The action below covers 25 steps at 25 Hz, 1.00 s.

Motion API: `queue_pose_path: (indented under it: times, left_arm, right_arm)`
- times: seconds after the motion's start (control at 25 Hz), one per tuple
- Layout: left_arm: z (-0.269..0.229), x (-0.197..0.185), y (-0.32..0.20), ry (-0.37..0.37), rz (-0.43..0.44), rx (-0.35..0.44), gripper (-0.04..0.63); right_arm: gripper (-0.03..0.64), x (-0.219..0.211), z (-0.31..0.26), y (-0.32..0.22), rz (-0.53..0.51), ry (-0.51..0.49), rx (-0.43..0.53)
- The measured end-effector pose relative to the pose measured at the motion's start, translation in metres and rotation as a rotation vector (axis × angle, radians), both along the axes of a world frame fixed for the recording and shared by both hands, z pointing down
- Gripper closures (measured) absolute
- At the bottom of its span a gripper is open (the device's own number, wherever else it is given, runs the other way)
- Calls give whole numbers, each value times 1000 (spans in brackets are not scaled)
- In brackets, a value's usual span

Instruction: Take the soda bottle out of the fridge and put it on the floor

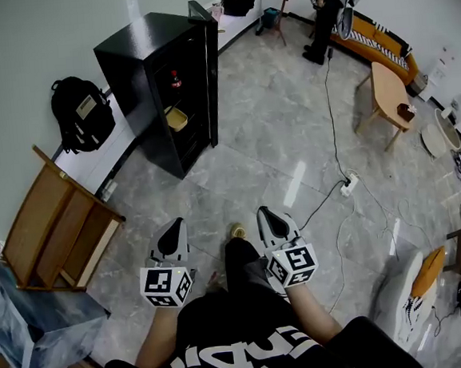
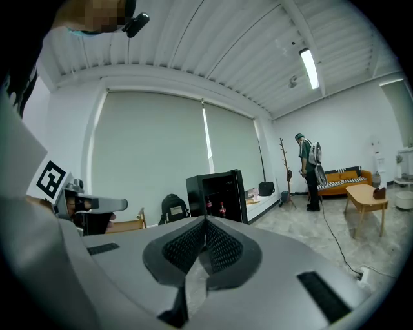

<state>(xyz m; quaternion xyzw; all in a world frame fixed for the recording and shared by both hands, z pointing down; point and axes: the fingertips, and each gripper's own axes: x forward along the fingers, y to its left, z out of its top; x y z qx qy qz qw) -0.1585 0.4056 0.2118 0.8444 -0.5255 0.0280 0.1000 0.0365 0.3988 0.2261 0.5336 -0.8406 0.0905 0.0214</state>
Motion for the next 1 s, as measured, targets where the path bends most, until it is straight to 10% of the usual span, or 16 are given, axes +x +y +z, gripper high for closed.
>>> queue_pose_path:
  times: [1.0]
  left_arm:
    - [-17,43,-259,8,-79,-4,589]
  right_arm:
    - [594,20,-15,-275,-145,-29,-9]
